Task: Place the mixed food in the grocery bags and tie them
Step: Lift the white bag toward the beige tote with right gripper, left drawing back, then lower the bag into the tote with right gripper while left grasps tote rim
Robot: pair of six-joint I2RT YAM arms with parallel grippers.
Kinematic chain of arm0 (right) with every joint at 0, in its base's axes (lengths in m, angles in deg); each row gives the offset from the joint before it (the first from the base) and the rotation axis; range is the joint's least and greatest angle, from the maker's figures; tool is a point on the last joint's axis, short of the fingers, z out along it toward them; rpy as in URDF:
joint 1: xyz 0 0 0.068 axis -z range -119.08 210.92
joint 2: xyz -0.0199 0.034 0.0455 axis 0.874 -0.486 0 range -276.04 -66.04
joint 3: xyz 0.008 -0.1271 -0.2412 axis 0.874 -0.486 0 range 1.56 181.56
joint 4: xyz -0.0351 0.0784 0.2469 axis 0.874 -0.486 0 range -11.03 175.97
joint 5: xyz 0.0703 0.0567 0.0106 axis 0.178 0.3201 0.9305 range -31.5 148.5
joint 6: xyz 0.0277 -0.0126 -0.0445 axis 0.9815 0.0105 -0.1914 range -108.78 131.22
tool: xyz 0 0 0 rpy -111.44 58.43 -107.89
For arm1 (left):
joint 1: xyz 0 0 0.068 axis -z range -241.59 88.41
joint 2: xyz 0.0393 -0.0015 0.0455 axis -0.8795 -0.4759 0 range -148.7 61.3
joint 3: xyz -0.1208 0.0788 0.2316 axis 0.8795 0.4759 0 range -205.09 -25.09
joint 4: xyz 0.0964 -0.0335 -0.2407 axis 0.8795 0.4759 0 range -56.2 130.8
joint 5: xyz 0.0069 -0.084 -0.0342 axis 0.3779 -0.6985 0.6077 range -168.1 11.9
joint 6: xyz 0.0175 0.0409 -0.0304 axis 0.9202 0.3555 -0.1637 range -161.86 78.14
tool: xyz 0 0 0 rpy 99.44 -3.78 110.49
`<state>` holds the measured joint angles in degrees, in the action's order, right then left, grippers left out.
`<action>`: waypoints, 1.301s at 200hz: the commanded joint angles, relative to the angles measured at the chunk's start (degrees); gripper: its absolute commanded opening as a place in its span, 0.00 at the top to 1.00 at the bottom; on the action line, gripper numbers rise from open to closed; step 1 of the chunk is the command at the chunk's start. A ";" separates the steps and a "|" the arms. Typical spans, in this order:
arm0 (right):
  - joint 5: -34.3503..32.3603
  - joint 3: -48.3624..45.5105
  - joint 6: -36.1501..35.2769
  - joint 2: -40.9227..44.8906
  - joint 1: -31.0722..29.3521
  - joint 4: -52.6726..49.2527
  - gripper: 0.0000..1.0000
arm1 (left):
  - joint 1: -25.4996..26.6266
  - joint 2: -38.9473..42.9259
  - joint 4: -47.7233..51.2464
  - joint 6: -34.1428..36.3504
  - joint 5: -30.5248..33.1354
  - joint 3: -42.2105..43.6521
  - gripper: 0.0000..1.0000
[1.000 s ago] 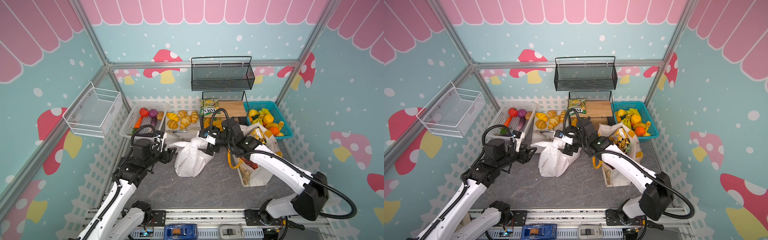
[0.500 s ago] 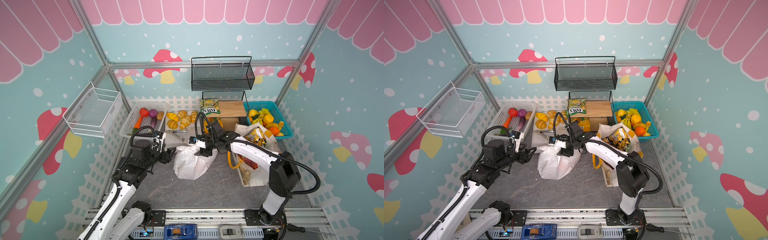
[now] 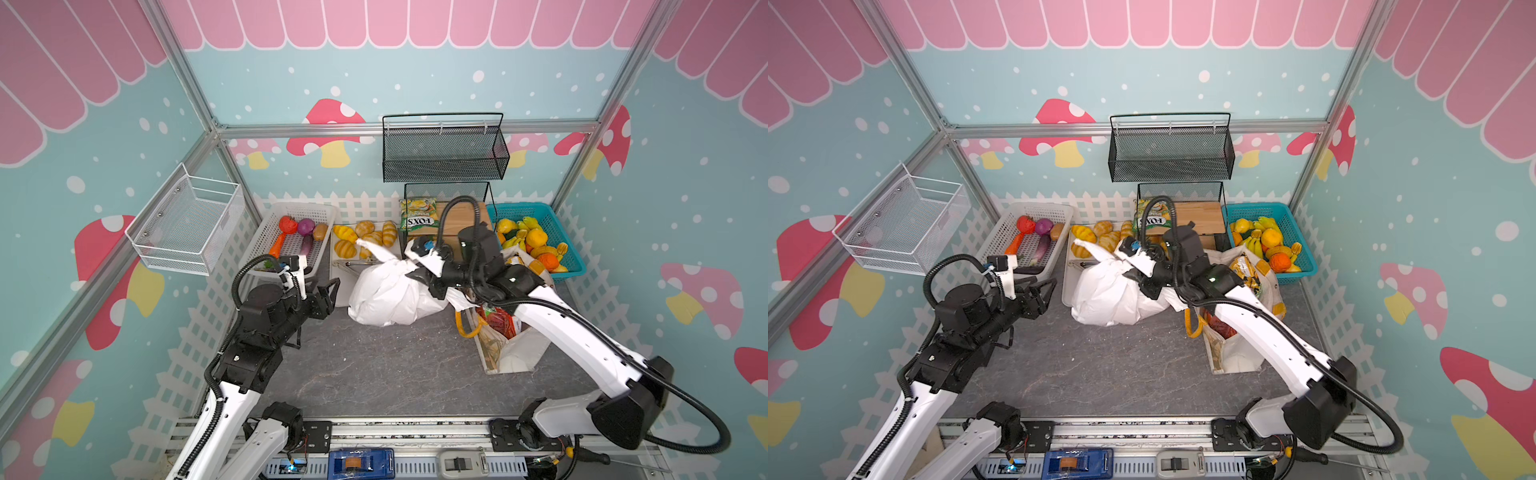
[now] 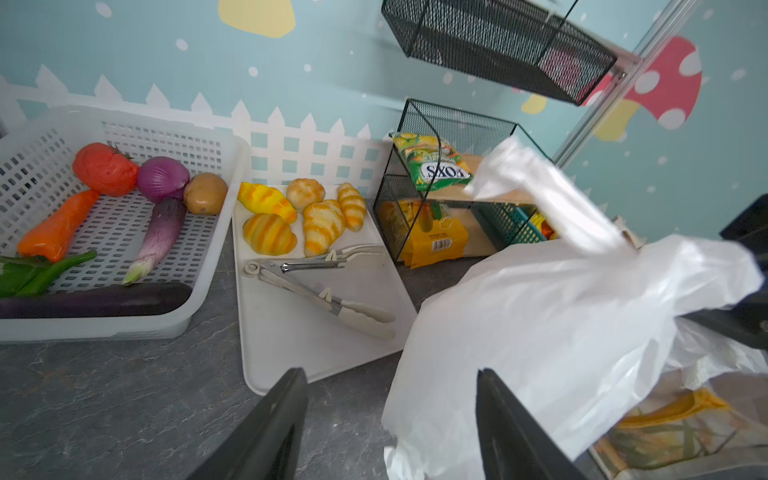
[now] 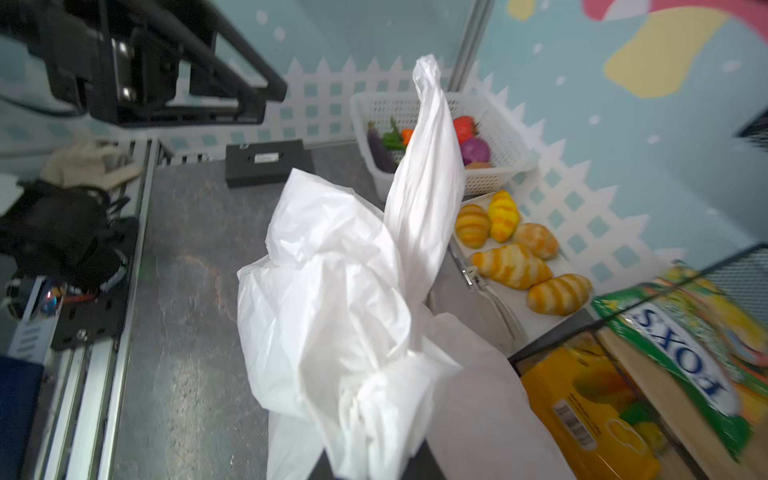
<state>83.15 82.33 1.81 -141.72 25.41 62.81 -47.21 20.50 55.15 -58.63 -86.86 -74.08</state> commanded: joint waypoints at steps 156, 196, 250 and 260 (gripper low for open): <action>-61.59 6.19 16.17 21.06 3.05 -29.43 0.99 | 40.09 -50.89 -12.18 -18.53 -1.35 -28.97 0.34; -56.40 1.03 16.25 20.78 5.54 -29.38 0.99 | 40.78 -62.77 -10.23 -20.61 -4.24 -36.68 0.36; -45.11 -3.90 12.79 16.95 13.68 -25.38 1.00 | 40.74 -66.91 -10.88 -22.91 -5.92 -37.38 0.56; -43.42 -4.98 12.43 15.47 15.21 -24.68 1.00 | 40.65 -66.49 -12.30 -23.32 -6.17 -36.09 0.63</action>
<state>33.53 79.80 15.77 -124.12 37.85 35.79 -6.54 -46.82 44.98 -79.83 -91.88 -111.41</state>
